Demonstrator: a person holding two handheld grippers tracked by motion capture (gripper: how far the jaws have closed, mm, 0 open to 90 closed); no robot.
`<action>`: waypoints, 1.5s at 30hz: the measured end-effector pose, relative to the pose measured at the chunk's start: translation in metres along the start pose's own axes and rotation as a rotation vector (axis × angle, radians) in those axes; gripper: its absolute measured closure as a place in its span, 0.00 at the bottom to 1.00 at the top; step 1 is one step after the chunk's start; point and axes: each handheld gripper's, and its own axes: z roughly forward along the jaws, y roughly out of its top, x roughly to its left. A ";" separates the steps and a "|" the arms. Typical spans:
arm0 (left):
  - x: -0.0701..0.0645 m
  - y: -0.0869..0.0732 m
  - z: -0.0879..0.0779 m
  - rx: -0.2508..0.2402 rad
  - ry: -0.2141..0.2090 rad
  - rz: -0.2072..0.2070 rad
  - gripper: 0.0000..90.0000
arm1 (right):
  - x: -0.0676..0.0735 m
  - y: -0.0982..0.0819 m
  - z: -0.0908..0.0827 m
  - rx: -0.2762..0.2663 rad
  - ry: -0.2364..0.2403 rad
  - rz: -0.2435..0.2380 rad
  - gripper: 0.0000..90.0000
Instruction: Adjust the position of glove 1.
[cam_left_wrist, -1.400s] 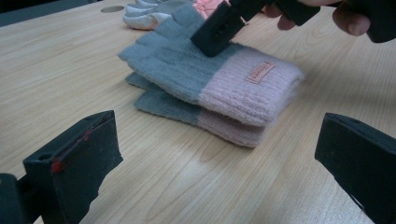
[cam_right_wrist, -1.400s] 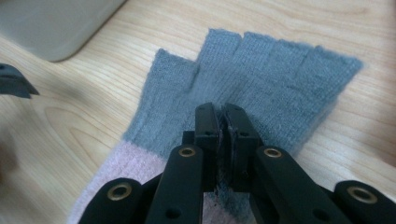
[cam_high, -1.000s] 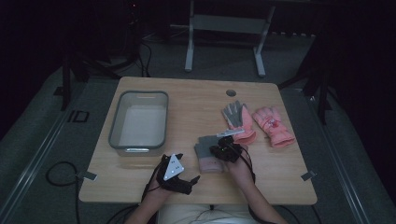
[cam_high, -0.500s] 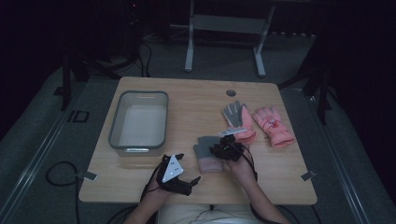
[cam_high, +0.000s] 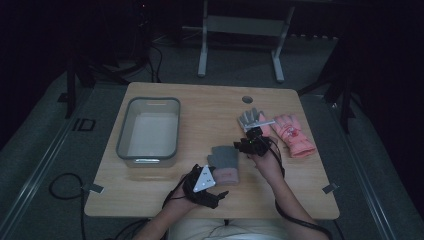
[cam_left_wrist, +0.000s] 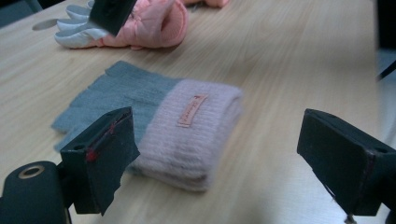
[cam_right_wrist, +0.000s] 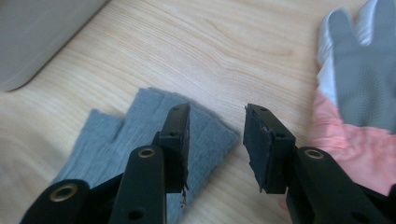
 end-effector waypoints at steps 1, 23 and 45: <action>0.003 0.002 0.007 0.027 -0.005 0.027 0.13 | -0.002 0.001 0.010 0.027 0.005 0.021 0.64; 0.005 0.009 0.030 0.248 0.039 0.315 0.55 | 0.004 -0.007 0.051 0.146 -0.003 0.029 0.41; 0.033 0.030 0.007 0.284 -0.068 0.146 0.75 | 0.019 0.006 0.025 0.056 0.195 -0.021 0.83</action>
